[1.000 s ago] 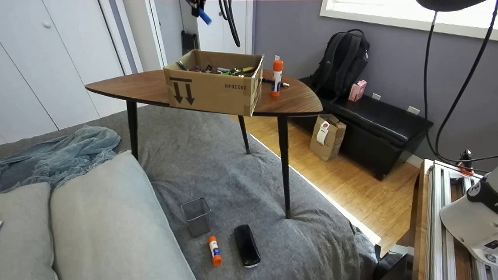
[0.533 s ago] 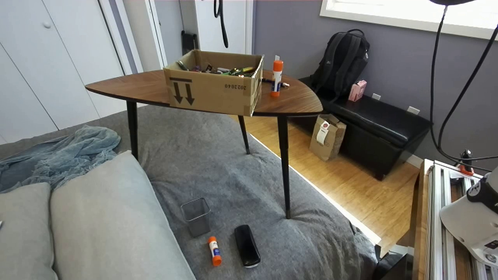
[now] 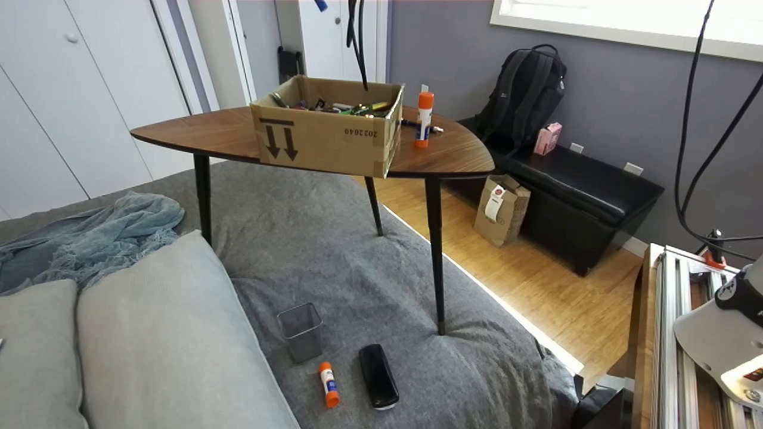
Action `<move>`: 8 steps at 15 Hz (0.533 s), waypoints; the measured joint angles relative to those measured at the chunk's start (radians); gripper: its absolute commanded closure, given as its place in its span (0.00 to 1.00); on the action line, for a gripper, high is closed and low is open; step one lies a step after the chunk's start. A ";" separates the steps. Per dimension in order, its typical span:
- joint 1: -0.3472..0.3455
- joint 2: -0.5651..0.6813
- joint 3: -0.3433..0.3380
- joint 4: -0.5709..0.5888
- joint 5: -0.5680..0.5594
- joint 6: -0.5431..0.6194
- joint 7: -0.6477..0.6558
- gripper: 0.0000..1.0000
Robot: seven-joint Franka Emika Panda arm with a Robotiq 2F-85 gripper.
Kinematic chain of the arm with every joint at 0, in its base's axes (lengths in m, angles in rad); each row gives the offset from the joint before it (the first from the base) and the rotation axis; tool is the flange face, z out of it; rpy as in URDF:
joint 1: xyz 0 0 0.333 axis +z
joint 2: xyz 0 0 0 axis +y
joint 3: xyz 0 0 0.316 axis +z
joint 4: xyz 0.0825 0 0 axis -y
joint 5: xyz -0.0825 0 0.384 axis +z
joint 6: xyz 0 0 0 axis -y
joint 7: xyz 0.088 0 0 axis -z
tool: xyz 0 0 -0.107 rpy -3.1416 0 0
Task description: Remove the blue object from the box
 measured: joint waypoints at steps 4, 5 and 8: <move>0.002 -0.006 0.001 -0.007 0.000 0.000 0.000 0.95; 0.003 -0.006 0.003 -0.007 0.000 0.021 -0.003 0.95; 0.009 -0.021 0.014 -0.040 0.000 0.169 -0.010 0.95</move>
